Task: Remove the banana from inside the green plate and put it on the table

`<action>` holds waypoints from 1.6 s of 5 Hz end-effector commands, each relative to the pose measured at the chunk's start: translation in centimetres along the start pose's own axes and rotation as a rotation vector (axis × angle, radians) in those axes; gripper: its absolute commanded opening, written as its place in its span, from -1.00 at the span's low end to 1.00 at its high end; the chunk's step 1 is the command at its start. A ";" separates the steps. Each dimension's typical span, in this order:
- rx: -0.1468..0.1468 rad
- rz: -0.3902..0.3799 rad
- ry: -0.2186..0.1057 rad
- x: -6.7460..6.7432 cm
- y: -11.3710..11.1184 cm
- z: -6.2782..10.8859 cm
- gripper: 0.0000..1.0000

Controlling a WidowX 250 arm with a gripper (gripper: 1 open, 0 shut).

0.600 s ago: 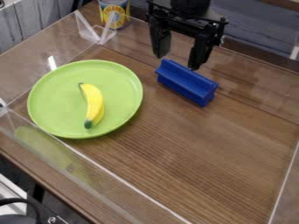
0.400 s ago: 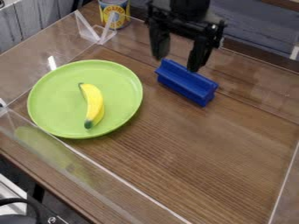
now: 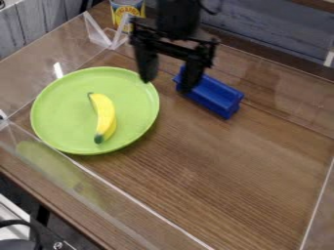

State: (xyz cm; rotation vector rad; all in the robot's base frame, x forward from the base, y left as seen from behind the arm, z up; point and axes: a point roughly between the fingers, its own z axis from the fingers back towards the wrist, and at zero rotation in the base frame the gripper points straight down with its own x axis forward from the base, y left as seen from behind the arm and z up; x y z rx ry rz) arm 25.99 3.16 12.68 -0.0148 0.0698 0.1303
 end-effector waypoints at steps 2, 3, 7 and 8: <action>-0.006 0.122 -0.103 -1.5 4.9 0.4 1.00; -0.006 0.154 -0.101 -1.6 5.6 -0.4 1.00; 0.001 0.232 -0.069 -1.2 6.9 -3.6 1.00; 0.002 0.258 -0.068 -1.0 7.6 -4.4 1.00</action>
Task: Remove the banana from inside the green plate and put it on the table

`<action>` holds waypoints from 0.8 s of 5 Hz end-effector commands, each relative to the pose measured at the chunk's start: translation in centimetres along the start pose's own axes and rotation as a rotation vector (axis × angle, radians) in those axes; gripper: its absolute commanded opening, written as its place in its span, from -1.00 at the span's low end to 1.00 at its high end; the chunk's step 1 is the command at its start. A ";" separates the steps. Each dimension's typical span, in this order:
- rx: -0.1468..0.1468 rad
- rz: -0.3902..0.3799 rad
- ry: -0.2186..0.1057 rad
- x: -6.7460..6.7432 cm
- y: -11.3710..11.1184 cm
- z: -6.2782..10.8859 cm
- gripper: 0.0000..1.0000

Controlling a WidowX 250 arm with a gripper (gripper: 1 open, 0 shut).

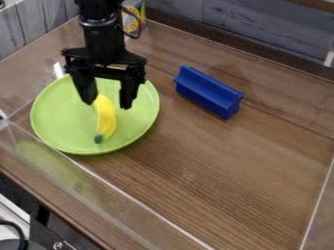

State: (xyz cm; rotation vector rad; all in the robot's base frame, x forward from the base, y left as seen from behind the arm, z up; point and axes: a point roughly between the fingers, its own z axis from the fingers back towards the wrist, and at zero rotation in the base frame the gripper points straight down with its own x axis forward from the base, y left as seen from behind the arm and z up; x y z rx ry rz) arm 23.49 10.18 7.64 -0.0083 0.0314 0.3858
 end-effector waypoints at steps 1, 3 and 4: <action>0.009 0.019 -0.026 0.5 0.7 -0.1 1.00; 0.008 0.042 -0.012 1.0 1.2 -1.2 1.00; 0.002 0.046 -0.006 1.3 1.4 -1.4 1.00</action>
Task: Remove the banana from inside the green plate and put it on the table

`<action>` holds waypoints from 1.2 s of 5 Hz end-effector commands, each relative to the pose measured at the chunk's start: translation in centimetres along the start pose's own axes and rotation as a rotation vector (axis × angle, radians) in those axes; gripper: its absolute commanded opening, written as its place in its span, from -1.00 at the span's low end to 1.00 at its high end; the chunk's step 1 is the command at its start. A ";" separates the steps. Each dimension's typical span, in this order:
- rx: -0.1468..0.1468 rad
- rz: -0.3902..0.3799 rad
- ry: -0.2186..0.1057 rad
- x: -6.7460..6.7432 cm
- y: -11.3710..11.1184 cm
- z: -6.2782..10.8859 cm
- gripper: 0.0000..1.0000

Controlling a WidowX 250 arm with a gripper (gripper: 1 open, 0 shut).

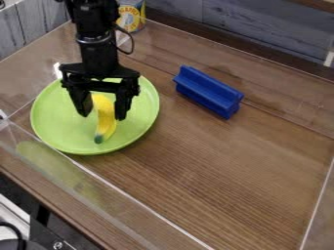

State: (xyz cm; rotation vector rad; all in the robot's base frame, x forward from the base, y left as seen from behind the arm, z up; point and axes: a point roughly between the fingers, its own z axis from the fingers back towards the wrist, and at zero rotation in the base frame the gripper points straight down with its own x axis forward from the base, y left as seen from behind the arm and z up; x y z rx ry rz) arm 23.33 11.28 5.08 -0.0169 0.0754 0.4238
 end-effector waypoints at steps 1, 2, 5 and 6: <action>-0.006 0.011 -0.044 1.1 0.4 1.1 1.00; -0.012 0.013 -0.038 1.3 0.4 1.1 1.00; -0.033 0.018 -0.032 1.7 0.7 1.2 1.00; -0.032 0.021 -0.029 1.8 0.7 0.6 1.00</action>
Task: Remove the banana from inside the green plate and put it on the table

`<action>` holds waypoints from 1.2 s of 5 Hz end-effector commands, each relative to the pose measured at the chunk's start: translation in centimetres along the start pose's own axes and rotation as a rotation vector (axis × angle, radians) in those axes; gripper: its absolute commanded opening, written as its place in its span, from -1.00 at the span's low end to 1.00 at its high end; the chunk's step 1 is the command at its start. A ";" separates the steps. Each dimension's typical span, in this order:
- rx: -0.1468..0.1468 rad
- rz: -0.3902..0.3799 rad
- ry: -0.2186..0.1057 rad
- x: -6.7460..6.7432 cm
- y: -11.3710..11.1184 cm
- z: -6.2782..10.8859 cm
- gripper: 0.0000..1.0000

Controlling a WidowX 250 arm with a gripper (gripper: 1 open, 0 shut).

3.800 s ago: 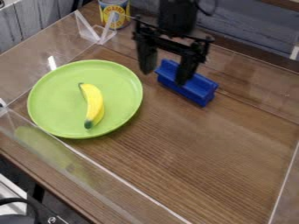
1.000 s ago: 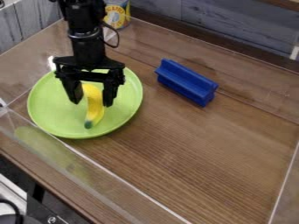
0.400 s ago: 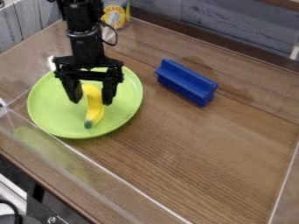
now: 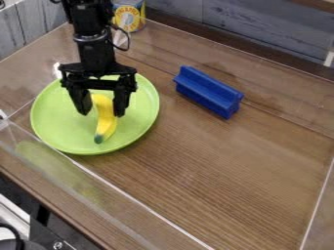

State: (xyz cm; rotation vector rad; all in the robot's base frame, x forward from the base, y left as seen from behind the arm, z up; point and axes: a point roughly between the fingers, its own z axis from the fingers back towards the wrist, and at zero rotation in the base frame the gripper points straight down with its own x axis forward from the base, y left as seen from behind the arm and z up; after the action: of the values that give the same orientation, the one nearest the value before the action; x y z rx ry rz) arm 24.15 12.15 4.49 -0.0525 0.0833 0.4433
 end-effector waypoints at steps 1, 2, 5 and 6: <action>0.000 0.007 -0.043 0.7 0.3 0.5 1.00; 0.000 0.009 -0.041 0.7 0.3 0.1 -1.00; 0.005 -0.008 -0.033 0.6 0.0 0.6 -1.00; 0.006 -0.016 -0.029 0.6 -0.1 1.0 -1.00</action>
State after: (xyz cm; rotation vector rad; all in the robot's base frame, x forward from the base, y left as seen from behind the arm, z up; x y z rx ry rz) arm 23.81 11.88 3.78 -0.0605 0.1228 0.4339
